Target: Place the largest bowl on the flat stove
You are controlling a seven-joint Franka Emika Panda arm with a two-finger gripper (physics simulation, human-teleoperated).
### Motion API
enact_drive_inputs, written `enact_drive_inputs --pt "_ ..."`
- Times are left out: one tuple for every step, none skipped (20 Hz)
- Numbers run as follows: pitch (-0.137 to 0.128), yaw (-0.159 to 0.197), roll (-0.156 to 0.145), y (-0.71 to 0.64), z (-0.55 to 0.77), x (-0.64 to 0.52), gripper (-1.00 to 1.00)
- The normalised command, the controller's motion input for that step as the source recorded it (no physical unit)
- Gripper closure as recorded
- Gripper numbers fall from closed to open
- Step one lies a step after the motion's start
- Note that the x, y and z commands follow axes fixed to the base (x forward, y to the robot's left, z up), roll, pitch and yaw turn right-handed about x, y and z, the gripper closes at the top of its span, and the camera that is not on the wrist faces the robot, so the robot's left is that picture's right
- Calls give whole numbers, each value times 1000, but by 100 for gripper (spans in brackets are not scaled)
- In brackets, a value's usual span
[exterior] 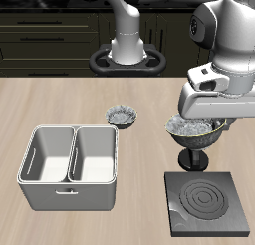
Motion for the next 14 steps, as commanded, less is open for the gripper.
enact_drive_inputs --pt "19 18 -36 -8 -410 138 100" --pt "35 -11 14 -136 -190 67 100" --pt "25 -24 -27 -32 -337 136 100" --pt "28 37 39 45 -294 90 100" --pt "47 28 -10 -2 -405 158 100" --pt "72 44 6 51 -741 305 100" --pt "28 4 -24 14 -310 98 100" --pt "31 -14 21 -3 -393 93 100" --pt "-7 64 -25 62 -364 116 100" --pt "0 0 0 0 0 0 100" --pt "126 56 17 113 -839 291 100" --pt "19 37 -4 70 -335 93 100" --pt "15 27 36 94 -295 154 100" --pt "47 20 -15 27 -324 99 100"
